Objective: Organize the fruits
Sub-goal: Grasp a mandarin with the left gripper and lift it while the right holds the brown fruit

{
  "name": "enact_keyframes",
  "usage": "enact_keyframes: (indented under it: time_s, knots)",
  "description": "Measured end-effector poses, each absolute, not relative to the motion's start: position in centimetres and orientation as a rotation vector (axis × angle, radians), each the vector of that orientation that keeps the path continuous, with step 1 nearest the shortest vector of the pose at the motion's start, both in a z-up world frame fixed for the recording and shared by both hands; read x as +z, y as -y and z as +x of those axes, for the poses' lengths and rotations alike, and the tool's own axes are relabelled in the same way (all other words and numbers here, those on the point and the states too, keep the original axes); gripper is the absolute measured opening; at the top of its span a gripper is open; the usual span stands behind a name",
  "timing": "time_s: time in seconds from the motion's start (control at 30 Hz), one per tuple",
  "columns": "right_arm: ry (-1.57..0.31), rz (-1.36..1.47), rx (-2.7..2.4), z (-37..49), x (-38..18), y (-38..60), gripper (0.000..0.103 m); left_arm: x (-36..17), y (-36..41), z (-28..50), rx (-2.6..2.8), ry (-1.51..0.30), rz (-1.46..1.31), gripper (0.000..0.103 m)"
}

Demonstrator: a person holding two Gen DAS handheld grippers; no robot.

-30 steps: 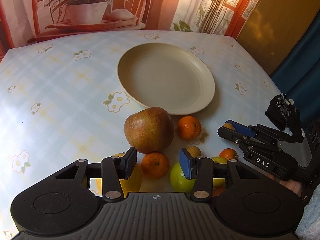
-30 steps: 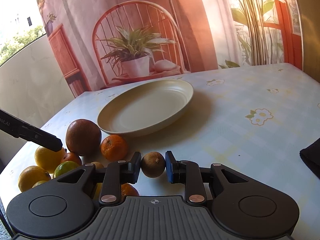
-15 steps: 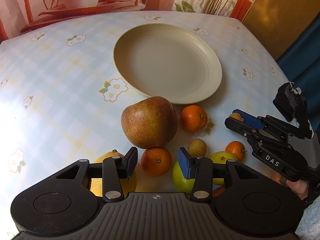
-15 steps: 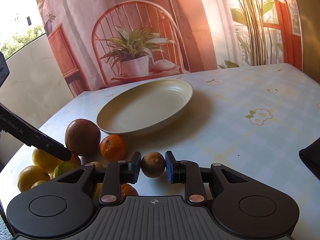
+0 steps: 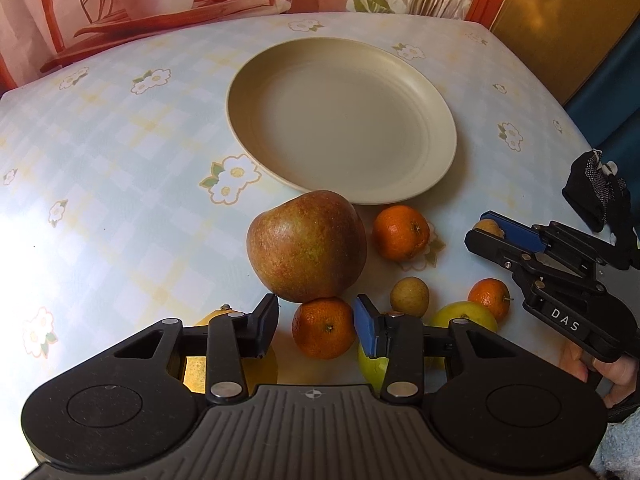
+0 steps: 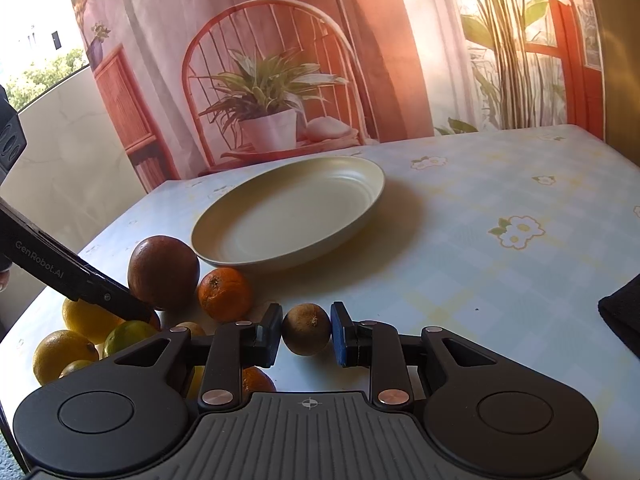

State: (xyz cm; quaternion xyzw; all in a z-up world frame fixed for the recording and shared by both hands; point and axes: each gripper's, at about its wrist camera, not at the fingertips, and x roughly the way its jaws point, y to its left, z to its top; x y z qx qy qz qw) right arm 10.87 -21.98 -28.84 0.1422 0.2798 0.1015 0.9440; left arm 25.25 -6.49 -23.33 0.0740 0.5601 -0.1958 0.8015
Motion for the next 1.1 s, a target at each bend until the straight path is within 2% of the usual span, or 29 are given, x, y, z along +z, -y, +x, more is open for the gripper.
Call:
enact_keyframes:
  time_s: [0.47,0.53,0.6,1.1]
  knots:
    - [-0.57,0.29,0.206,10.8,-29.0,22.0,0.024,-23.4,6.6,25.2,-0.414,-1.209,0.163,0.043]
    - [-0.569,0.291,0.205,10.8,-29.1,22.0,0.024,-23.4,6.6,24.9,-0.396,-1.196,0.148,0.042]
    - [-0.567,0.291,0.204,10.7,-29.2,21.9,0.024,-23.4,6.3,24.7,-0.388,-1.196,0.109,0.035]
    - [-0.562,0.297,0.203,10.5,-29.3,21.9,0.024,-22.5,5.6,23.8,-0.392,-1.159,0.087,0.035]
